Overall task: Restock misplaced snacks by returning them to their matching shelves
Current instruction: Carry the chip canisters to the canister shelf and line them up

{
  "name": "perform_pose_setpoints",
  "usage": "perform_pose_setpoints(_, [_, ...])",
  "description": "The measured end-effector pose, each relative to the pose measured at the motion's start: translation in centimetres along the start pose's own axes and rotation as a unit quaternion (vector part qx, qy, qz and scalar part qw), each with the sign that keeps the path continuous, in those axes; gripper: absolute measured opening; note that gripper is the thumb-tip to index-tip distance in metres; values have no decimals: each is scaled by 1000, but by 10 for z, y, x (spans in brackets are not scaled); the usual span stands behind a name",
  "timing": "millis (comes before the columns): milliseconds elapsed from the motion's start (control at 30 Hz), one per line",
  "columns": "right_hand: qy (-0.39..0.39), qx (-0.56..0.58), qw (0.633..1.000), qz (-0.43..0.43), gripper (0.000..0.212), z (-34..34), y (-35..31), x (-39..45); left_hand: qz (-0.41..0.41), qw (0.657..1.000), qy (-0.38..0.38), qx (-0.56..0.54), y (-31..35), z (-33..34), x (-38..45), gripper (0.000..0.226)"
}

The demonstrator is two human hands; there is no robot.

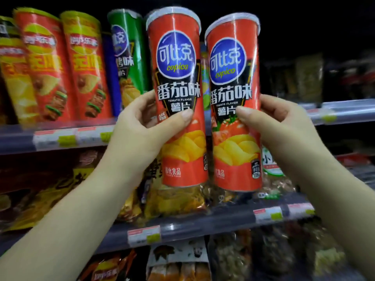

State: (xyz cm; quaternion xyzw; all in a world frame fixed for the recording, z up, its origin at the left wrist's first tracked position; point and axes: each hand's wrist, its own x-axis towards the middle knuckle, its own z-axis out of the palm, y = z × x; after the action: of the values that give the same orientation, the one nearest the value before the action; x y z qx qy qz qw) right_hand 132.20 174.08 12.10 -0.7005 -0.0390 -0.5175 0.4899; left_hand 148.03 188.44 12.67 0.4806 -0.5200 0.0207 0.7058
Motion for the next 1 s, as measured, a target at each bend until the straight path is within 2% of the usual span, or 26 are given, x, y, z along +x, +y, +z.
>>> perform_pose_setpoints(167, [39, -46, 998, -26, 18, -12, -19, 37, 32, 999, -7, 1, 13, 21, 37, 50])
perform_pose_setpoints(433, [78, -56, 991, -93, 55, -9, -7, 100, 88, 994, 41, 55, 2, 38, 91, 80])
perform_pose_setpoints(633, [94, -81, 983, -138, 67, -13, 13, 118, 123, 987, 59, 81, -19, 56, 112, 84])
perform_pose_setpoints(733, [104, -97, 982, -127, 69, -20, 23, 125, 113, 985, 58, 118, -26, 68, 122, 84])
perform_pose_setpoints(867, [107, -111, 986, -71, 70, -25, 42, 132, 84, 977, 60, 187, -39, 76, 129, 83])
perform_pose_setpoints(1000, [111, -113, 987, -37, 61, -33, 52, 144, 67, 967, 61, 240, -42, 79, 137, 82])
